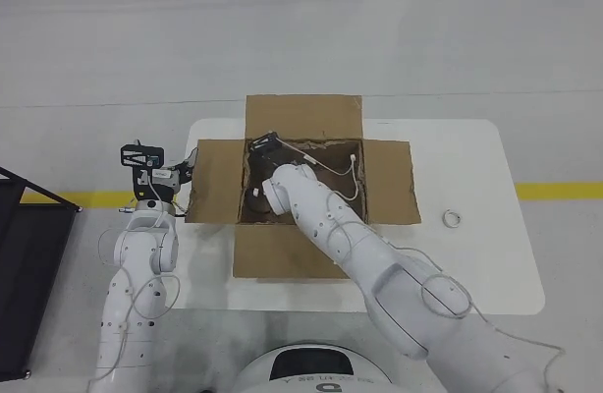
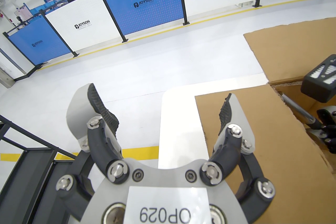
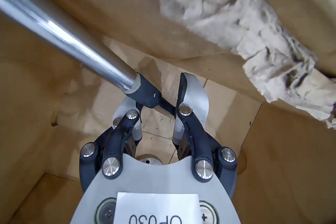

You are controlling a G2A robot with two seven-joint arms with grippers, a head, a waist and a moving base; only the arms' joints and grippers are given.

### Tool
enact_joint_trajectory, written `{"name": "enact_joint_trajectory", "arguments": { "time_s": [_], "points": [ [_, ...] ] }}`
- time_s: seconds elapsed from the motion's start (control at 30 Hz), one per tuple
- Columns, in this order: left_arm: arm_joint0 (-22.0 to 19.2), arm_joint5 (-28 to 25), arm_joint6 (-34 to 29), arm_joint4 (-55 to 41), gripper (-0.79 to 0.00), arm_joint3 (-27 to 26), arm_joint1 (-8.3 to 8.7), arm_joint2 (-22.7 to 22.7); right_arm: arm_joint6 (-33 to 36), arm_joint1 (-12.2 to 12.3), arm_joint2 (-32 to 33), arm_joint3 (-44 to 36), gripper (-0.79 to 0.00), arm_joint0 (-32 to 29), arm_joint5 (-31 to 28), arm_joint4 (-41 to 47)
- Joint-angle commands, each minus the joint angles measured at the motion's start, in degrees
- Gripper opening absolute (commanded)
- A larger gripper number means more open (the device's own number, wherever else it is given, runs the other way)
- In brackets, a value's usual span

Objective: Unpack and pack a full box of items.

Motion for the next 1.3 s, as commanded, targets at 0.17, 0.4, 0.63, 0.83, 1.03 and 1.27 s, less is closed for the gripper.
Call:
{"name": "enact_joint_trajectory", "arguments": {
  "time_s": [0.17, 0.4, 0.63, 0.83, 1.03, 1.27],
  "points": [
    [0.00, 0.00, 0.00, 0.00, 0.000, 0.00, 0.00, 0.00, -10.12, 2.30, 2.76, -4.99, -0.785, -6.34, 1.98, -1.88],
    [0.00, 0.00, 0.00, 0.00, 0.000, 0.00, 0.00, 0.00, -8.74, 6.51, 6.24, -22.35, -0.785, -16.87, 3.08, -10.56],
    [0.00, 0.00, 0.00, 0.00, 0.000, 0.00, 0.00, 0.00, -1.86, 10.28, 10.19, -43.67, -0.785, -28.58, -1.92, -20.87],
    [0.00, 0.00, 0.00, 0.00, 0.000, 0.00, 0.00, 0.00, -3.80, 12.54, 13.68, -62.88, -0.785, -39.29, -5.53, -26.47],
    [0.00, 0.00, 0.00, 0.00, 0.000, 0.00, 0.00, 0.00, -9.15, 14.58, 20.51, -82.04, -0.785, -52.22, -8.09, -25.59],
    [0.00, 0.00, 0.00, 0.00, 0.000, 0.00, 0.00, 0.00, -12.61, 16.40, 36.12, -97.19, -0.785, -67.02, -14.09, -8.64]
  ]
}}
